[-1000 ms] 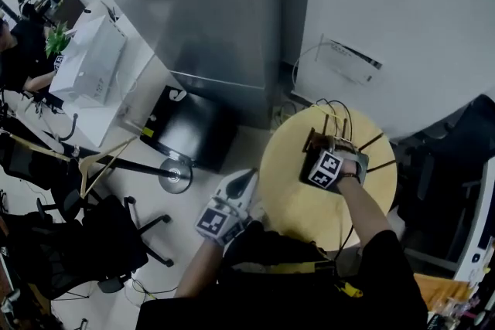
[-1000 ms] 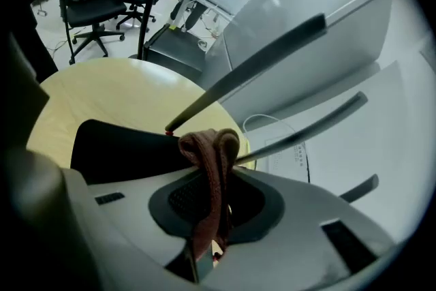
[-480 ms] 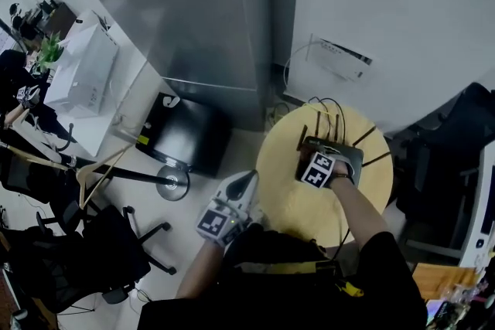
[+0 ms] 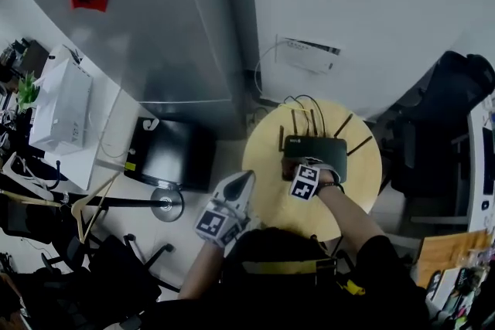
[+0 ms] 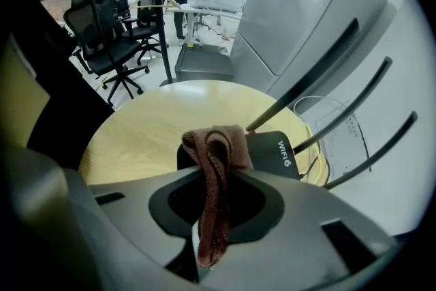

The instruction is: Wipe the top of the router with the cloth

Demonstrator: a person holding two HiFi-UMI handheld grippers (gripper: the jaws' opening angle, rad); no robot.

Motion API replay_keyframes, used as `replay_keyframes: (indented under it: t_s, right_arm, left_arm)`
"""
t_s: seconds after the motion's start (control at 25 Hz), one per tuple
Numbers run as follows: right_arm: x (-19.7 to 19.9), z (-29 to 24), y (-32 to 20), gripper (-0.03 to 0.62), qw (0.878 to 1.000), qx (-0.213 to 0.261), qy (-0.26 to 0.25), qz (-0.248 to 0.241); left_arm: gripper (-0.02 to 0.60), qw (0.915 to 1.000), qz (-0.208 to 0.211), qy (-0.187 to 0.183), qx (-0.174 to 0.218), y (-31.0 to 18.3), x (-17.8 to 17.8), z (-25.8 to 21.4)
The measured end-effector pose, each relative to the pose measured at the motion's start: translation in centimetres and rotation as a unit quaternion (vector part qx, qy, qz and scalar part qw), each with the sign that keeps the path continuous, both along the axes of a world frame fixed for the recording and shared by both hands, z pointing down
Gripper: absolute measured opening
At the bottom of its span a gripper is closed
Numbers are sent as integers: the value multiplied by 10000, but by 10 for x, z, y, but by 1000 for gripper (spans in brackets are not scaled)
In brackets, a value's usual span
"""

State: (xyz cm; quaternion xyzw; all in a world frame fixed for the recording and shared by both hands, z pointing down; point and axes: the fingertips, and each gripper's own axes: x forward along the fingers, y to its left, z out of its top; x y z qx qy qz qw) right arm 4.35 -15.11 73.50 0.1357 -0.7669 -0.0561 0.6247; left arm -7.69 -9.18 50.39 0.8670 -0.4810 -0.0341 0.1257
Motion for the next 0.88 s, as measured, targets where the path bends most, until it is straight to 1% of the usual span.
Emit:
replay_keyframes:
  t_s: [0.08, 0.28, 0.4, 0.56, 0.68, 0.8, 0.88]
  right_arm:
    - [0, 0, 7, 63, 10000, -18, -22, 1]
    - [1, 0, 23, 63, 9998, -151, -135, 49]
    - [2, 0, 32, 63, 9994, -280, -183, 13]
    - [5, 0, 44, 63, 9986, -489, -194, -64]
    - [8, 1, 49, 63, 9973, -679, -210, -181]
    - [11, -1, 52, 63, 9958, -855, -278, -199]
    - [13, -7, 50, 63, 9952, -883, -356, -228]
  left_arm:
    - [-6, 9999, 102, 63, 120, -5, 6, -4]
    - [-6, 9990, 438, 38, 78, -14, 20, -5]
    - [-6, 9981, 589, 33, 157, -19, 28, -7]
    - [-6, 9966, 822, -62, 43, -18, 38, -6]
    - [-6, 9963, 851, -71, 45, -20, 40, -5]
    - [-6, 9965, 835, -23, 81, -22, 42, -6]
    - [-6, 9969, 771, 26, 153, -25, 42, -7]
